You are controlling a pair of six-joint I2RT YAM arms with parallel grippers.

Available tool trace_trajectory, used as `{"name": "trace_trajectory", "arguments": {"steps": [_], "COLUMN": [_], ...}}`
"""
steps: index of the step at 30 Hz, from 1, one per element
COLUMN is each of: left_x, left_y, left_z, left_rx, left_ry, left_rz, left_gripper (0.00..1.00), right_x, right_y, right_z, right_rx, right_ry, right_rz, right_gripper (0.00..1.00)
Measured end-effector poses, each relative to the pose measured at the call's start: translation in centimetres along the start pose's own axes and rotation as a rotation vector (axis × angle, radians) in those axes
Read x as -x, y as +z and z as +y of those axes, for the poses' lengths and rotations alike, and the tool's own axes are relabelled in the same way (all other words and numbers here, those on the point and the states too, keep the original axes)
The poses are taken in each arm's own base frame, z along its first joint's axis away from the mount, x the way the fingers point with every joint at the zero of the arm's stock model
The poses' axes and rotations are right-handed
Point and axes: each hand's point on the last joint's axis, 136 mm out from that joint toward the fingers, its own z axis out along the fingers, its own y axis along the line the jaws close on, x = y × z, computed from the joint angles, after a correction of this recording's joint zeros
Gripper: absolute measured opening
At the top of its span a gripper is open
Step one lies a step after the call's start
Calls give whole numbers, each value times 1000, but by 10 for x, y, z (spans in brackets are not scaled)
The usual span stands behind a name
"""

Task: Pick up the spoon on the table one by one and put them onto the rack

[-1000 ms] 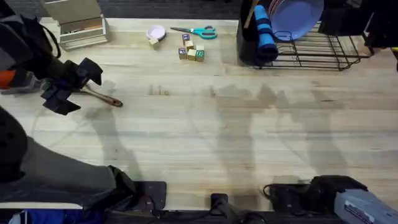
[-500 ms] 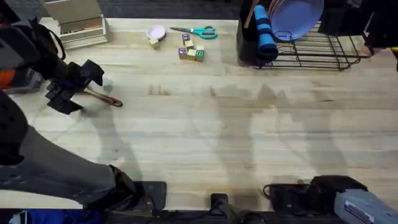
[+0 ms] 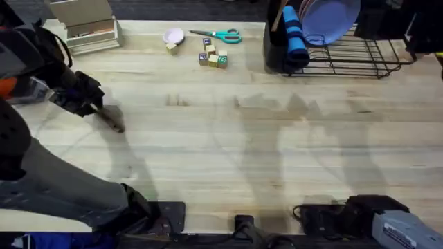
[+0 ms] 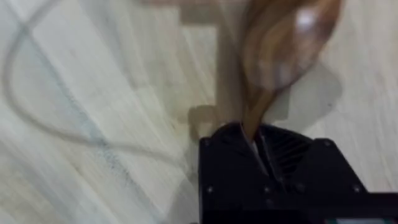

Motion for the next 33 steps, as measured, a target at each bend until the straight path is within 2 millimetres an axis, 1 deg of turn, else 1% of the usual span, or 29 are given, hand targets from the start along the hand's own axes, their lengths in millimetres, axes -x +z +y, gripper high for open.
{"name": "trace_trajectory", "arguments": {"steps": [2, 15, 19, 21, 24, 29, 33], "left_x": [0, 0, -2, -6, -17, -31, -42], "left_y": [0, 0, -1, -3, -13, -46, -70], "left_z": [-2, -3, -7, -15, -35, -75, -98], "left_rx": [-7, -7, -3, -14, -56, -156, -225], "left_ry": [0, 16, 38, 60, 112, 206, 264], "left_rz": [-1, -1, -9, -9, -15, -73, -117], "left_gripper": [52, 43, 43, 43, 43, 44, 45], "right_x": [0, 0, 0, 0, 0, 0, 0], "right_y": [0, 0, 0, 0, 0, 0, 0], "right_z": [0, 0, 0, 0, 0, 0, 0], "right_rx": [0, 0, 0, 0, 0, 0, 0], "right_ry": [0, 0, 0, 0, 0, 0, 0], "right_rz": [0, 0, 0, 0, 0, 0, 0], "right_gripper": [996, 996, 996, 996, 996, 996, 996]}}
